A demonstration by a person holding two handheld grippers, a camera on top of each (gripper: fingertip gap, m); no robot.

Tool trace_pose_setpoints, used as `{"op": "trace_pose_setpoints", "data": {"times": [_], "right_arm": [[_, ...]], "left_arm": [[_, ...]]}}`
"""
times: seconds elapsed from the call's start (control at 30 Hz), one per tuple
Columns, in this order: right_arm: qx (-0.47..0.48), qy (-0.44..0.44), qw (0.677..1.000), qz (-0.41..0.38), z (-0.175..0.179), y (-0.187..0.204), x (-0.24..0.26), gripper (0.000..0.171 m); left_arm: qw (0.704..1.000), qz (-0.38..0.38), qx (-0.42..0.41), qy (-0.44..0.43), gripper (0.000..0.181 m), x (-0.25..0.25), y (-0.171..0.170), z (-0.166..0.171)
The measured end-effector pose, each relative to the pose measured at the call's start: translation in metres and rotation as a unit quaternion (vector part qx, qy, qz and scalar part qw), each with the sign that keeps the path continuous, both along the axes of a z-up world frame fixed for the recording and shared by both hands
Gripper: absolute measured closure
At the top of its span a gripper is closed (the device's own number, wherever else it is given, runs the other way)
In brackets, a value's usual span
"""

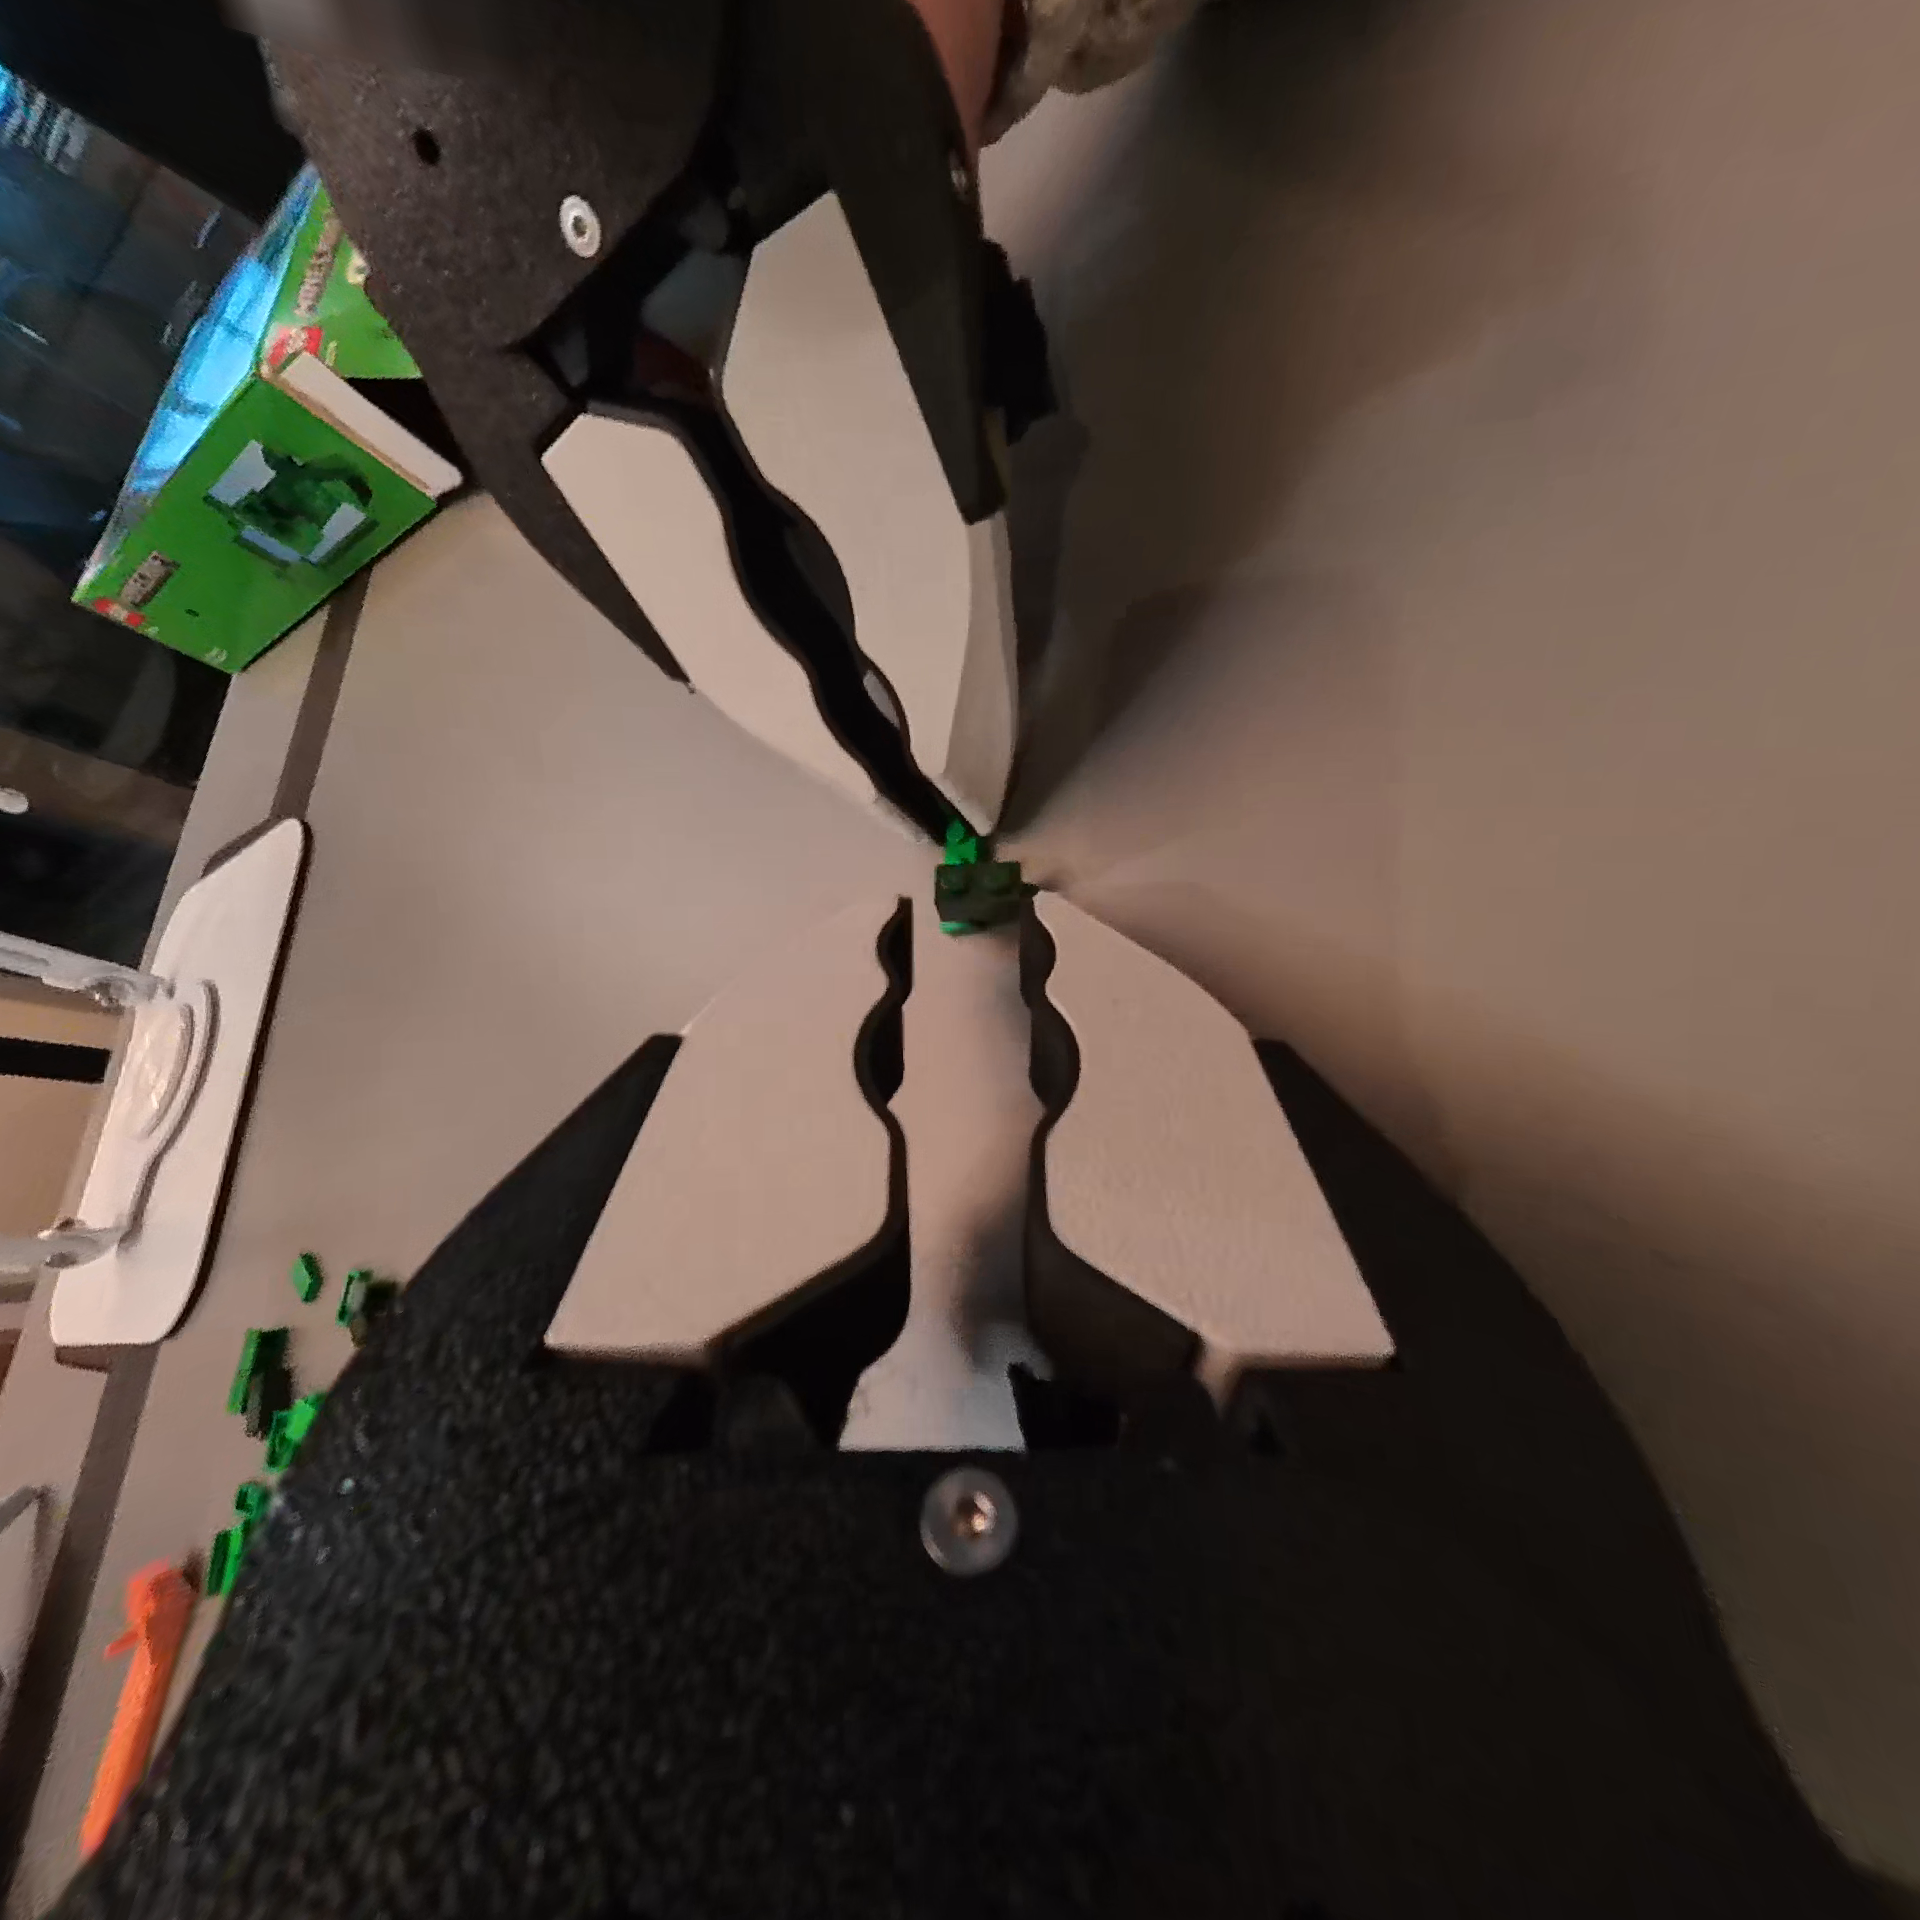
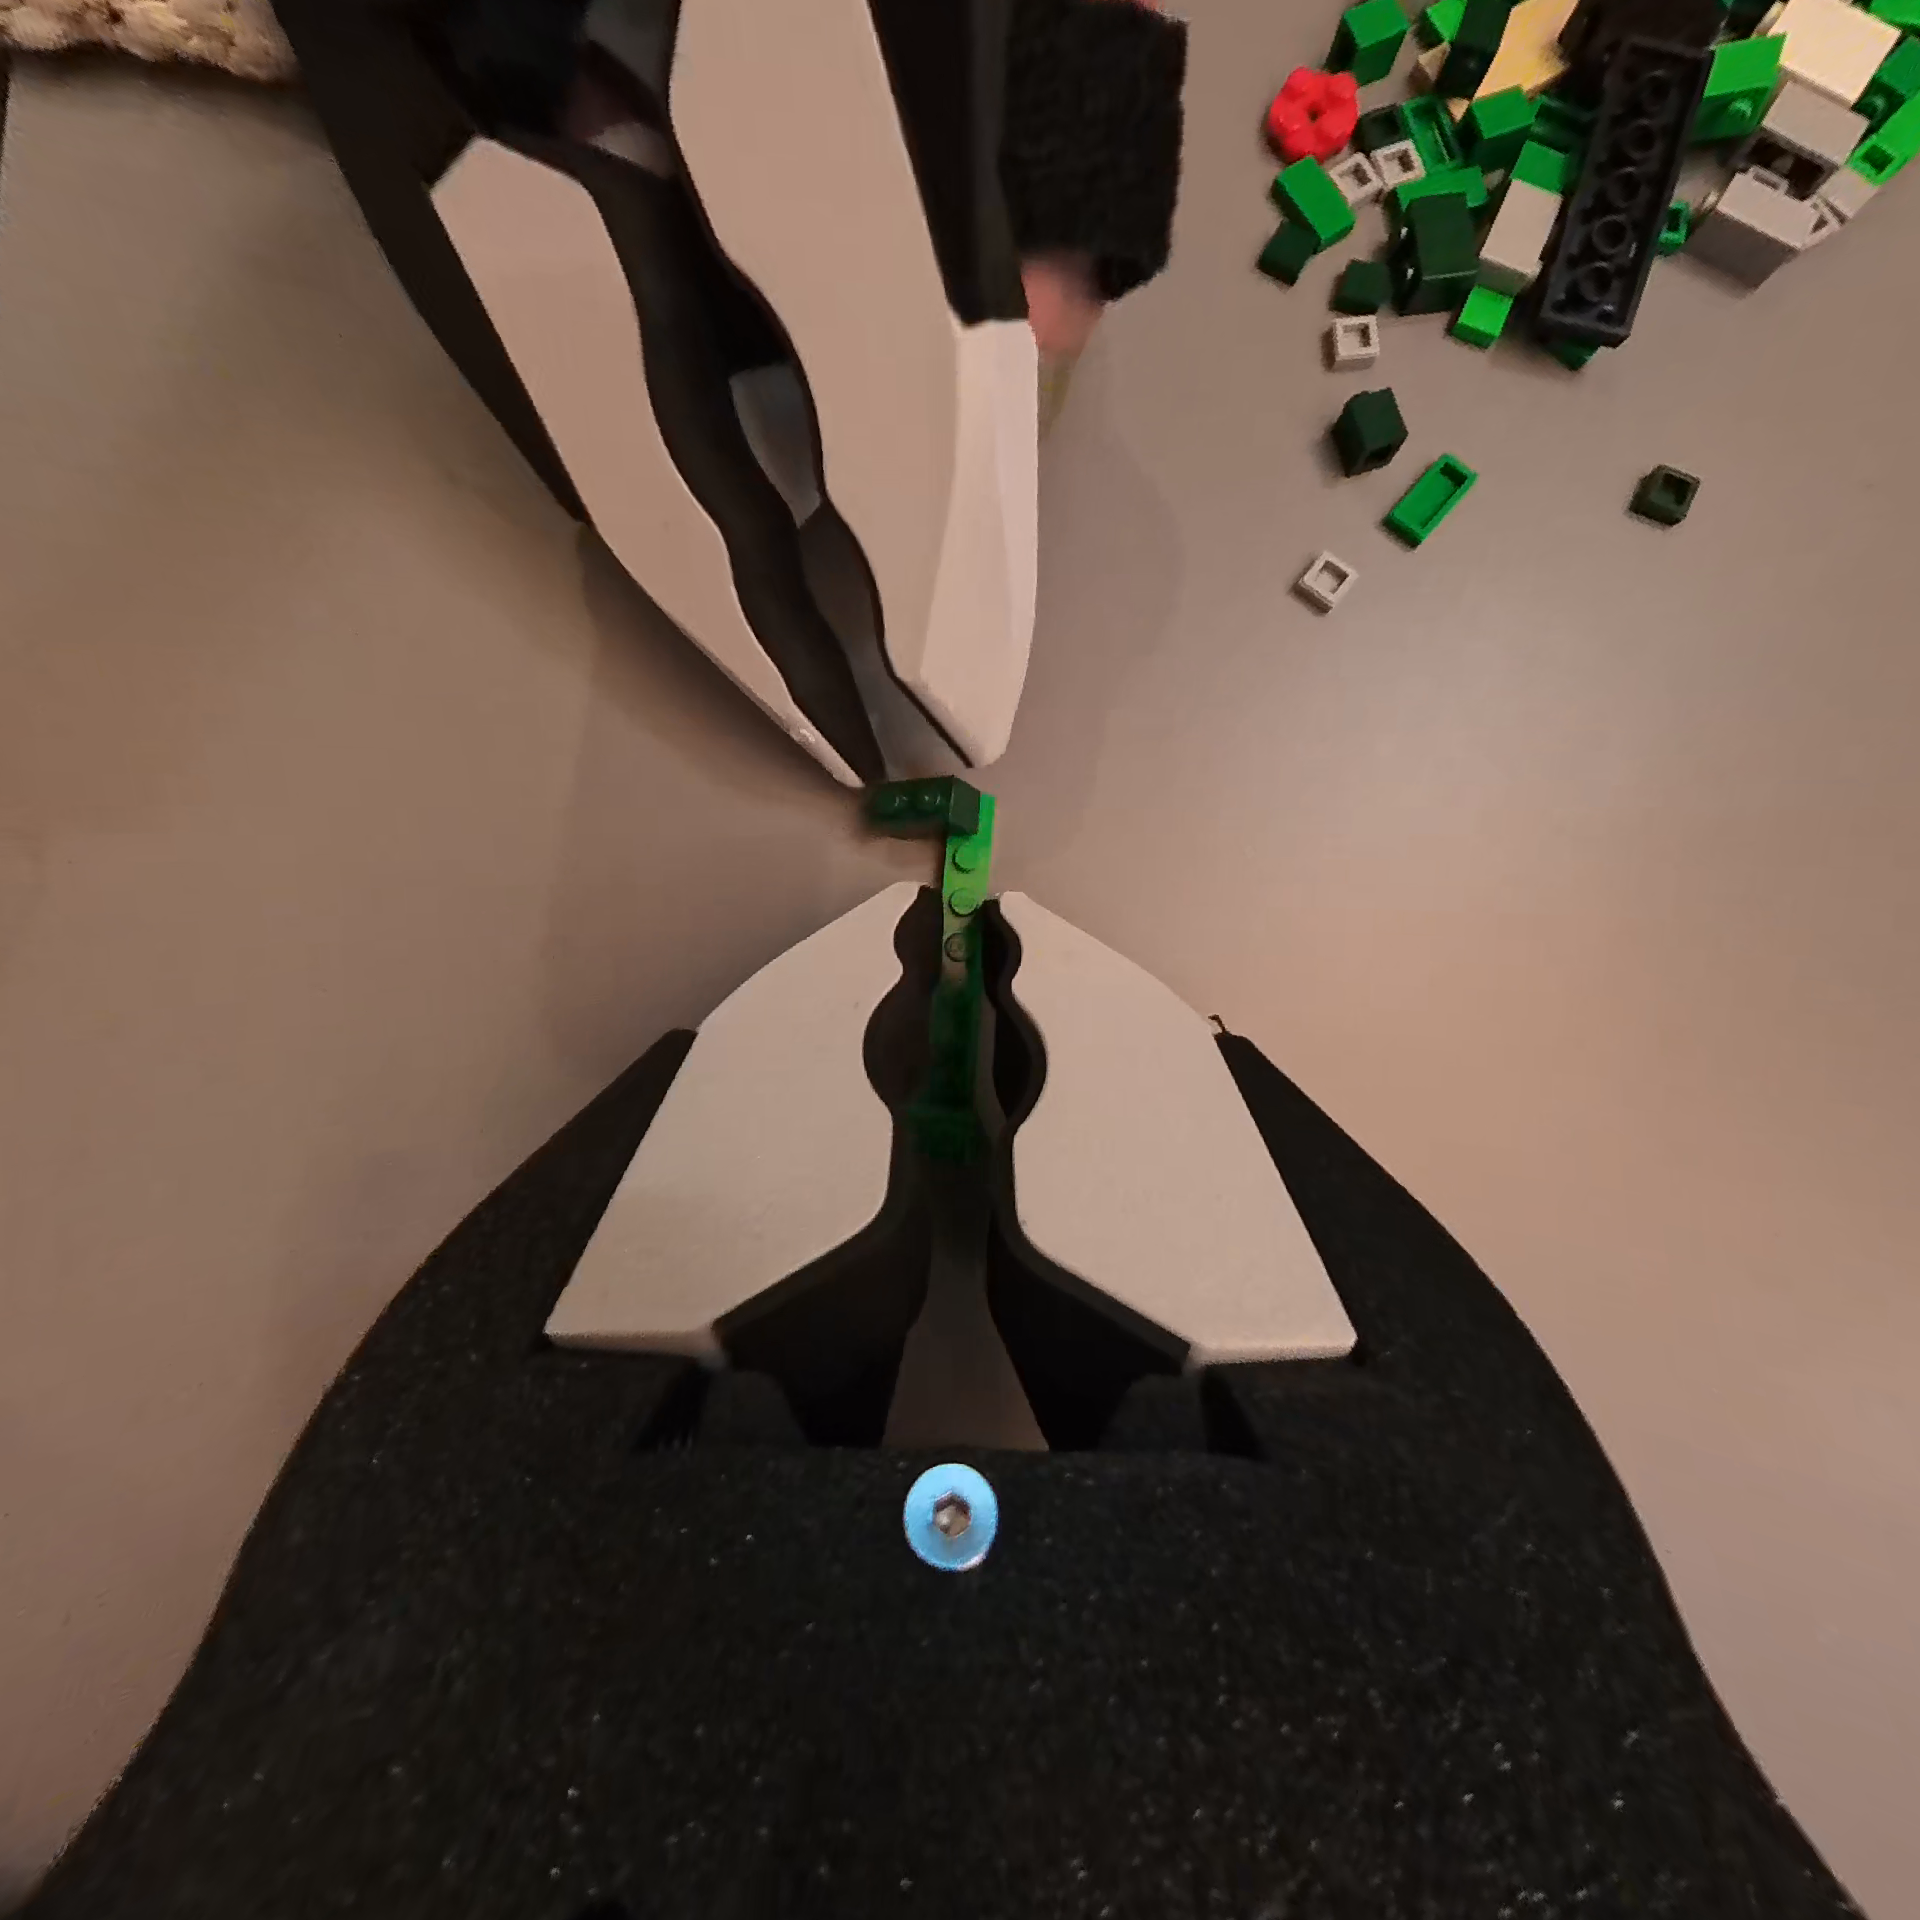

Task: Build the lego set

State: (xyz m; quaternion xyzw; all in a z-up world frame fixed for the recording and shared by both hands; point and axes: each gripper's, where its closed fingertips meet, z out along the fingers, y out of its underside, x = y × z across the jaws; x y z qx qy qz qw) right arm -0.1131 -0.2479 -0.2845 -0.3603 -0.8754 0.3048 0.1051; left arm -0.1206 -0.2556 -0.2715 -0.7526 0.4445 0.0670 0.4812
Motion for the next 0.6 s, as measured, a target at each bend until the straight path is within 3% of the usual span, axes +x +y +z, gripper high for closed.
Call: {"op": "trace_pose_setpoints", "data": {"times": [0.27, 0.6], "right_arm": [[0.013, 0.004, 1.0, 0.003, 0.0, 0.0, 0.0, 0.164], [0.01, 0.004, 1.0, 0.004, 0.0, 0.0, 0.0, 0.164]], "left_arm": [[0.999, -0.018, -0.019, -0.047, 0.152, 0.005, 0.0, 0.003], [0.998, 0.016, -0.026, -0.053, 0.161, 0.005, 0.012, 0.003]]}}
